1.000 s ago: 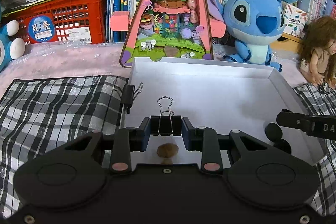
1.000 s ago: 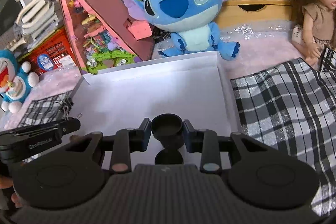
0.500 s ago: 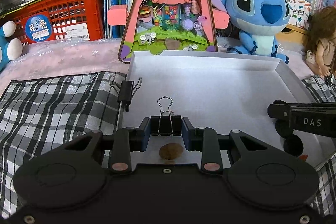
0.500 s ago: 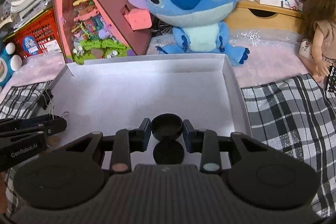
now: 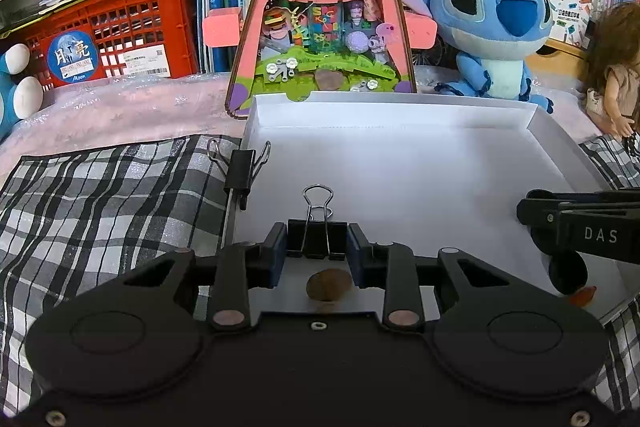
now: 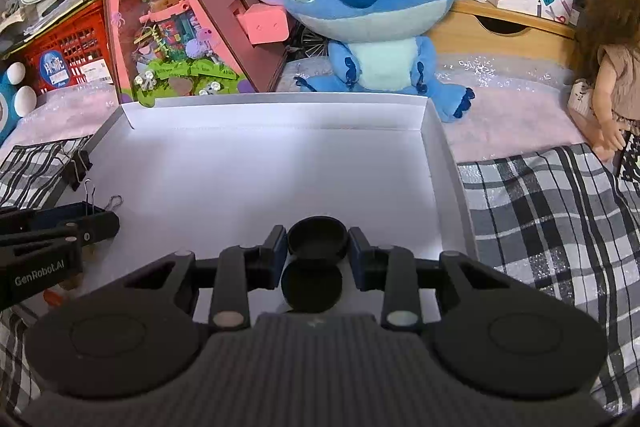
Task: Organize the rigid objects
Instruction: 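Open the left gripper to release the binder clip while the right gripper releases the cap, then move both grippers back out of the box toward the remaining items on the cloth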
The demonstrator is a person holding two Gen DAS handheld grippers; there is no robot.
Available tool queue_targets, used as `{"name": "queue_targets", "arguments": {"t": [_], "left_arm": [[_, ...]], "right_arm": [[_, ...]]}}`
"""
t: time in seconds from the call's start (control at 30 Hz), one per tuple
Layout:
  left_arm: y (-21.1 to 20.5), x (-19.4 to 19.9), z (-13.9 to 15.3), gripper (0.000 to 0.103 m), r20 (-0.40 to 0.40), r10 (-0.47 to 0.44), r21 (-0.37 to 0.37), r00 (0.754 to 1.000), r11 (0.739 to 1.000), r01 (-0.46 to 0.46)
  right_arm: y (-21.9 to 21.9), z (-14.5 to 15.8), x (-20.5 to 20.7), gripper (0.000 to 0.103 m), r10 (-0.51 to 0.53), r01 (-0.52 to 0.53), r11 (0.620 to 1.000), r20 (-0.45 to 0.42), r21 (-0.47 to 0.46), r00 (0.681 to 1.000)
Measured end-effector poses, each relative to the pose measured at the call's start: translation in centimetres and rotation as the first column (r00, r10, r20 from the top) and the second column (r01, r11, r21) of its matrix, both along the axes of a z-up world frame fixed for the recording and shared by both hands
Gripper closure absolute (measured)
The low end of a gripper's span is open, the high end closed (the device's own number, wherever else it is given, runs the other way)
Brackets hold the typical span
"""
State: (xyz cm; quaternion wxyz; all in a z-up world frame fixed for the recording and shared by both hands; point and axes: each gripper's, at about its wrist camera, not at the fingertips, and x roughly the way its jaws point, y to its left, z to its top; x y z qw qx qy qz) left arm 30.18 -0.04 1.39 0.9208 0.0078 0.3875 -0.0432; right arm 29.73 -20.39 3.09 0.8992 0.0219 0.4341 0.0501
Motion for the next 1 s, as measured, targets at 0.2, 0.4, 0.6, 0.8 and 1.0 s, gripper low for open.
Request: {"name": "queue_targets", "arguments": {"t": [0.2, 0.4, 0.6, 0.8, 1.0], "left_arm": [[0.0, -0.7, 0.5, 0.054, 0.014, -0.01, -0.001, 1.0, 1.0, 0.01], [0.0, -2.5, 1.4, 0.043, 0.061, -0.025, 0.028, 0.998, 0.999, 0.023], [0.6, -5.4, 3.0, 0.031, 0.114, -0.055, 0.006, 0.992, 0.999, 0.054], [1.2, -8.3, 4.2, 0.027, 0.15, -0.058, -0.017, 0.987, 0.998, 0.061], [1.5, -11.4, 4.7, 0.025, 0.169, -0.07, -0.053, 0.983, 0.995, 0.08]], "right_arm": [[-0.2, 0.1, -0.4, 0.041, 0.002, -0.003, 1.0, 0.027, 0.008, 1.0], [-0.3, 0.8, -1.7, 0.026, 0.019, -0.019, 1.0, 0.072, 0.008, 0.997], [-0.6, 2.1, -3.8, 0.015, 0.05, -0.053, 0.998, 0.137, 0.024, 0.989], [-0.7, 3.5, -6.4, 0.009, 0.082, -0.091, 0.995, 0.192, 0.038, 0.978], [-0.4, 4.1, -9.6, 0.004, 0.122, -0.124, 0.992, 0.257, -0.007, 0.959]]}}
